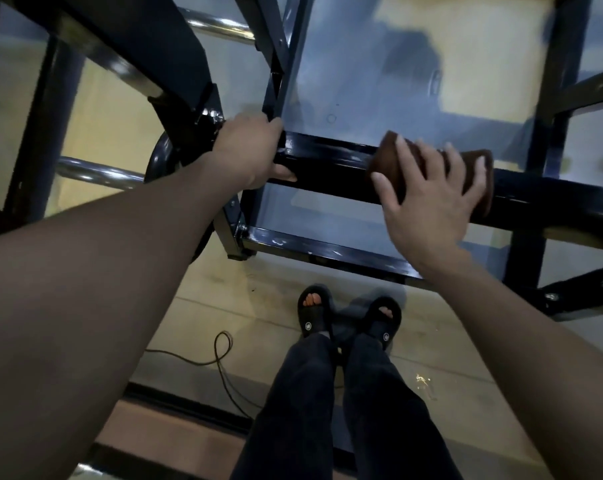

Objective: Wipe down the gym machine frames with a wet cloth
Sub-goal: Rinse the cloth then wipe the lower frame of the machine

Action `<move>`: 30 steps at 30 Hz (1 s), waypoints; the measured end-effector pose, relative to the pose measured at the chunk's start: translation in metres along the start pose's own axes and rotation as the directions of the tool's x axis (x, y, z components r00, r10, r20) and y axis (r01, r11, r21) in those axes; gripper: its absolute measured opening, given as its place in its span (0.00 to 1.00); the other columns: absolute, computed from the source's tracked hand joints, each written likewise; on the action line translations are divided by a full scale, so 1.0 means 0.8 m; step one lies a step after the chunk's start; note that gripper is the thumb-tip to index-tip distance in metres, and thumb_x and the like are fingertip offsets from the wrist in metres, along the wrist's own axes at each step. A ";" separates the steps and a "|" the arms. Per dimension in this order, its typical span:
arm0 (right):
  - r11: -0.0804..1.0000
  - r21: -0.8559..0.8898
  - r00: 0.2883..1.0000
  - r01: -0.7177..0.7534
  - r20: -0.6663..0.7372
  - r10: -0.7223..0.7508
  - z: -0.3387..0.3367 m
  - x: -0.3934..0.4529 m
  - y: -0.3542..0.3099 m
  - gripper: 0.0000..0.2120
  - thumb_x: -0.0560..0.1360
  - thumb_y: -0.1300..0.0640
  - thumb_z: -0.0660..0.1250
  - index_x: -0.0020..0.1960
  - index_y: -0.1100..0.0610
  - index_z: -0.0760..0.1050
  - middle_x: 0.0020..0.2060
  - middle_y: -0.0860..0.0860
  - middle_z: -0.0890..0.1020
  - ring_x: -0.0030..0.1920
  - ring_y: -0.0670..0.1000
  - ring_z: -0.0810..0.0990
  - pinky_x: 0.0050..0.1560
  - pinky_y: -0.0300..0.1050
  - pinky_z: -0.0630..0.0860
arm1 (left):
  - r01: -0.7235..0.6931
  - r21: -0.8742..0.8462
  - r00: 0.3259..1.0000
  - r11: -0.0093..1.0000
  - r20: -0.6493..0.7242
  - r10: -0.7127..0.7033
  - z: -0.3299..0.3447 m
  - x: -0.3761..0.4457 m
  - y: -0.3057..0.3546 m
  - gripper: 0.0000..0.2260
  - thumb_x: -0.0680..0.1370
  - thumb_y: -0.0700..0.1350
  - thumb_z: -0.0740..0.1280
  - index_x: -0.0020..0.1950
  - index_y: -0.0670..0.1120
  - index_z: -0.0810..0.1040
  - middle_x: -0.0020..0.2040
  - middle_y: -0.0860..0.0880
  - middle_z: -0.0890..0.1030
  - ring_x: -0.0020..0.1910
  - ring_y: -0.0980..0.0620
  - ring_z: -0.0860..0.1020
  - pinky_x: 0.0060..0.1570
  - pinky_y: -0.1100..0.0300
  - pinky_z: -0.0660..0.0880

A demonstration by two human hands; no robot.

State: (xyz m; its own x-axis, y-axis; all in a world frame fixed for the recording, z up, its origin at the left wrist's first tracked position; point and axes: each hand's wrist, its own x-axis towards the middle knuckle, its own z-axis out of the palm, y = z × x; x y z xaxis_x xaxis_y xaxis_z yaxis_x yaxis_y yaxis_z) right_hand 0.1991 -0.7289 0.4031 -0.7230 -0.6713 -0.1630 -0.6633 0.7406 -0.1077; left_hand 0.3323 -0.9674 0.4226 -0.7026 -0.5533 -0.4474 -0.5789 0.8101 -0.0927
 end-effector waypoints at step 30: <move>0.859 0.093 0.860 0.504 0.036 -0.508 0.018 0.060 -0.187 0.32 0.83 0.35 0.53 0.83 0.47 0.57 0.77 0.50 0.68 0.73 0.59 0.69 0.72 0.59 0.59 | 0.200 -0.966 0.626 0.163 -0.002 -0.780 0.012 -0.057 -0.066 0.27 0.67 0.66 0.73 0.62 0.54 0.80 0.53 0.59 0.84 0.54 0.56 0.82 0.59 0.53 0.79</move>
State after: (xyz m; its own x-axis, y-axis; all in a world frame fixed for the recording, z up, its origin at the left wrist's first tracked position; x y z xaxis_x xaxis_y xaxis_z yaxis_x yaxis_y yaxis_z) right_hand 0.2662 -0.8712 0.3973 -0.2779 -0.9530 -0.1210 -0.9158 0.3008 -0.2661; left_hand 0.3985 -0.9828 0.4392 0.0112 -0.9784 -0.2062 -0.6347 -0.1664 0.7546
